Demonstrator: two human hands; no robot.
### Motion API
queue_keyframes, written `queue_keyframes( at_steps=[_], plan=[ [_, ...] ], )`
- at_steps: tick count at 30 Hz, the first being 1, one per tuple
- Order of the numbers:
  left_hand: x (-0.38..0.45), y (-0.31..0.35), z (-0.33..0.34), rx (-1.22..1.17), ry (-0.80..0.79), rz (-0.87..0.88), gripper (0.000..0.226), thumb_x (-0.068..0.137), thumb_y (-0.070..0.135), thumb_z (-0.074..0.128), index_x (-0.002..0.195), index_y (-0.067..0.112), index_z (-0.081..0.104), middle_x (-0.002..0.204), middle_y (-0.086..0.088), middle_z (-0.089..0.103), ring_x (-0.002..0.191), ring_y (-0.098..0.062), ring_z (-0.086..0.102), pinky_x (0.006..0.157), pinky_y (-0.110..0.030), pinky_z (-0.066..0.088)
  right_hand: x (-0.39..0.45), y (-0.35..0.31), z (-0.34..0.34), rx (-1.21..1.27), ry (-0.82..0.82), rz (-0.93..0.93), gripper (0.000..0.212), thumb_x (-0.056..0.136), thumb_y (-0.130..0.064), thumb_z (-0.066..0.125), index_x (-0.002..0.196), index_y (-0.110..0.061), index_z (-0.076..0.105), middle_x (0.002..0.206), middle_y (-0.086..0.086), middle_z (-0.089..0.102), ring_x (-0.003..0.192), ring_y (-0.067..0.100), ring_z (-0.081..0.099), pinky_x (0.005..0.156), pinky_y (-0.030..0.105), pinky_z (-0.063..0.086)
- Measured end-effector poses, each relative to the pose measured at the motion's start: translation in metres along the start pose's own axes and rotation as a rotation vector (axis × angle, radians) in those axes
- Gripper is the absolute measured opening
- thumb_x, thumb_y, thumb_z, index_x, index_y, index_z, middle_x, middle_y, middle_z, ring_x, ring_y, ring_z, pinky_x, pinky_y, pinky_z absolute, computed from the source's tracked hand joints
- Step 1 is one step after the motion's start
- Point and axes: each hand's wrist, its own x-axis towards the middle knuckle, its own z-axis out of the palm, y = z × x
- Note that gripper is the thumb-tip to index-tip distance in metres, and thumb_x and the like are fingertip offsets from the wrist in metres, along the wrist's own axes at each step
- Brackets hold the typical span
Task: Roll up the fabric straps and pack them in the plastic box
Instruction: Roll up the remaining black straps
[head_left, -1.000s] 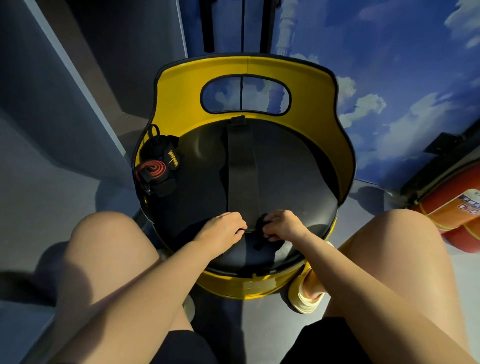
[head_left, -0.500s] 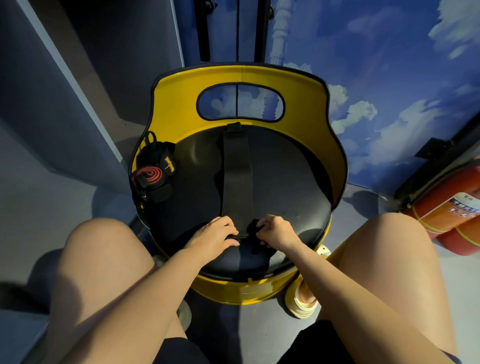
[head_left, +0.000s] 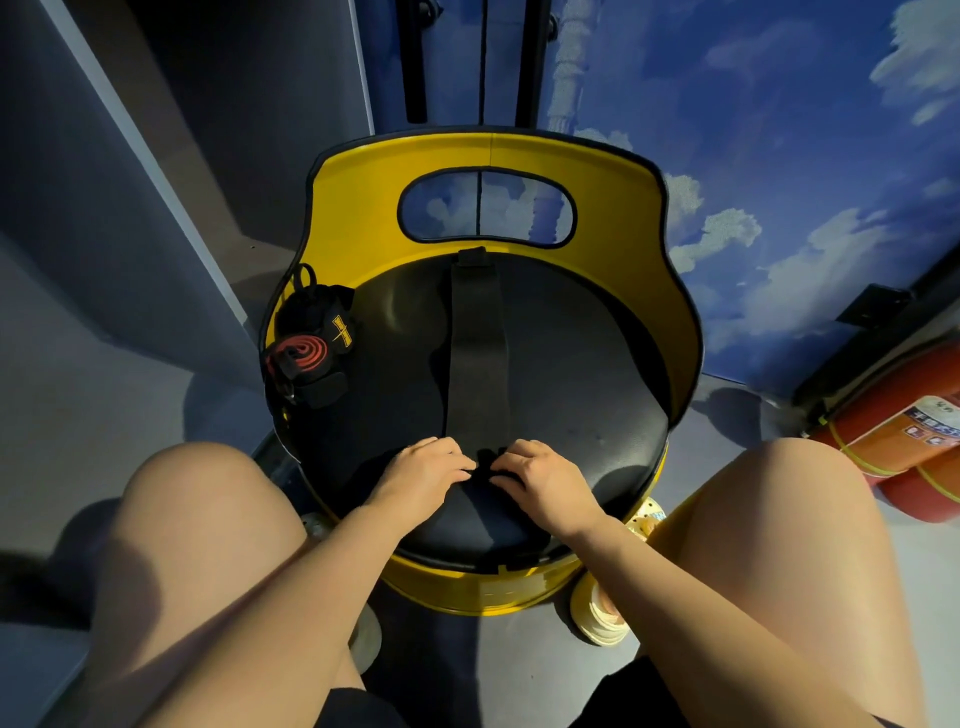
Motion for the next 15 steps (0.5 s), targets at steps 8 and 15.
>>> queue_keyframes(
  at_steps=[8,15],
  plan=[
    [0.004,0.0,0.0,-0.205,0.102,-0.181,0.009,0.093,0.025,0.055,0.099,0.023,0.061,0.095,0.01,0.058,0.093,-0.016,0.06,0.075,-0.026,0.044,0.02,0.0,0.003,0.273,0.024,0.231,0.015,0.09,-0.025,0.057,0.098,-0.015,0.066,0.098,0.002,0.065,0.097,0.019,0.057,0.078,0.026,0.043],
    [0.006,0.001,0.003,-0.036,0.18,-0.104,0.021,0.092,0.034,0.055,0.108,0.02,0.061,0.117,0.006,0.048,0.108,-0.014,0.047,0.08,-0.027,0.042,0.032,0.0,0.0,0.359,0.013,0.348,0.013,0.089,-0.02,0.059,0.09,-0.01,0.066,0.095,0.005,0.068,0.088,0.02,0.06,0.067,0.021,0.036]
  ],
)
